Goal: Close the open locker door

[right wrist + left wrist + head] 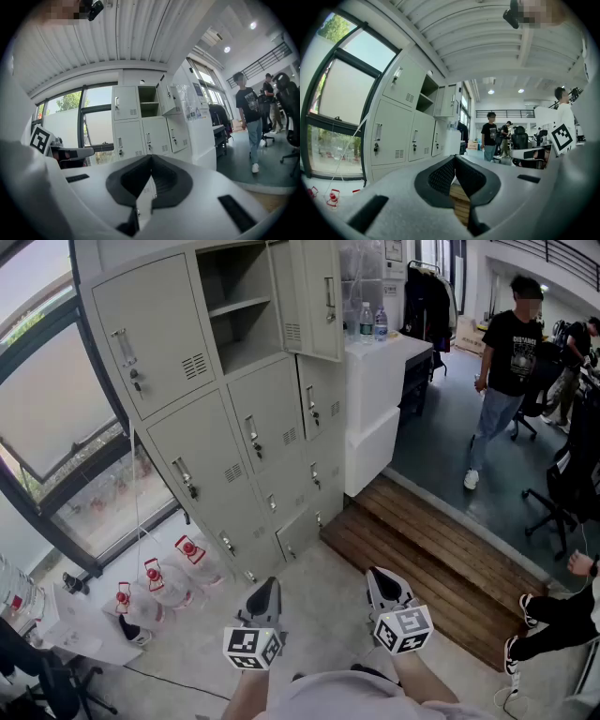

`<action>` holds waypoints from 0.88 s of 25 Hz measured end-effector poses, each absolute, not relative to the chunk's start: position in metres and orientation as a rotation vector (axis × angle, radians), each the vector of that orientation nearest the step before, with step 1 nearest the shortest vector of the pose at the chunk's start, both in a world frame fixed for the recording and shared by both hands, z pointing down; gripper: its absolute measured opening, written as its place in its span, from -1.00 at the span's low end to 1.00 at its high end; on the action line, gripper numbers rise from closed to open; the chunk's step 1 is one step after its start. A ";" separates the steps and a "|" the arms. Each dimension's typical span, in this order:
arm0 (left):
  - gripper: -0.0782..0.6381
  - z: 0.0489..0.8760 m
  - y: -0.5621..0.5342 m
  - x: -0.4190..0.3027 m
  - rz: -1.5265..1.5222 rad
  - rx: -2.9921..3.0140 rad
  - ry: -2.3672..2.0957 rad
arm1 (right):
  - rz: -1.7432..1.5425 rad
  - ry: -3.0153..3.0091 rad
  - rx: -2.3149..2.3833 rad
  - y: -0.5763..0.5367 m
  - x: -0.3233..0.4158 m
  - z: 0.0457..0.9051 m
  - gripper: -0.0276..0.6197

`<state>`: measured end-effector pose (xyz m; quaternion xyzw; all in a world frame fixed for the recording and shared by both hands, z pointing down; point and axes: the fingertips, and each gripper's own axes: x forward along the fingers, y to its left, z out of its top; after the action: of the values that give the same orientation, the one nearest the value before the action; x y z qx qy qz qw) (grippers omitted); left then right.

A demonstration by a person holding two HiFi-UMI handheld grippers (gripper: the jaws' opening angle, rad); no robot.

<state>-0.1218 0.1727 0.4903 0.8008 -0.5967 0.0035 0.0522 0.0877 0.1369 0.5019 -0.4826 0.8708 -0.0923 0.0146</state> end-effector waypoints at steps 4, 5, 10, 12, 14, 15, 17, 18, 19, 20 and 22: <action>-0.76 0.489 0.173 -0.121 0.008 2.434 -1.819 | -0.286 2.717 -1.497 0.137 0.087 0.502 -0.88; -0.76 0.489 0.173 -0.121 0.008 2.434 -1.820 | -0.286 2.719 -1.495 0.137 0.087 0.502 -0.88; -0.76 0.488 0.174 -0.119 0.009 2.436 -1.817 | -0.293 2.714 -1.493 0.137 0.088 0.502 -0.88; -0.76 0.485 0.174 -0.116 0.007 2.441 -1.817 | -0.289 2.706 -1.489 0.137 0.089 0.499 -0.88; -0.76 0.484 0.174 -0.114 0.008 2.445 -1.818 | -0.285 2.700 -1.484 0.137 0.091 0.497 -0.88; -0.76 0.483 0.173 -0.113 0.008 2.446 -1.818 | -0.285 2.700 -1.483 0.137 0.092 0.497 -0.88; -0.76 0.483 0.173 -0.109 0.011 2.448 -1.819 | -0.287 2.699 -1.484 0.137 0.096 0.498 -0.88; -0.76 0.483 0.173 -0.108 0.012 2.448 -1.820 | -0.290 2.698 -1.485 0.136 0.098 0.498 -0.88; -0.76 0.483 0.173 -0.106 0.013 2.448 -1.821 | -0.293 2.697 -1.486 0.136 0.101 0.499 -0.88; -0.76 0.483 0.173 -0.104 0.013 2.447 -1.822 | -0.297 2.696 -1.487 0.135 0.103 0.500 -0.88; -0.76 0.483 0.172 -0.099 0.014 2.445 -1.826 | -0.302 2.696 -1.486 0.134 0.108 0.501 -0.88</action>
<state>-0.0994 0.1719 0.4831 0.8004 -0.5978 0.0046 0.0448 0.1081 0.1340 0.5007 -0.4804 0.8713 -0.0976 0.0241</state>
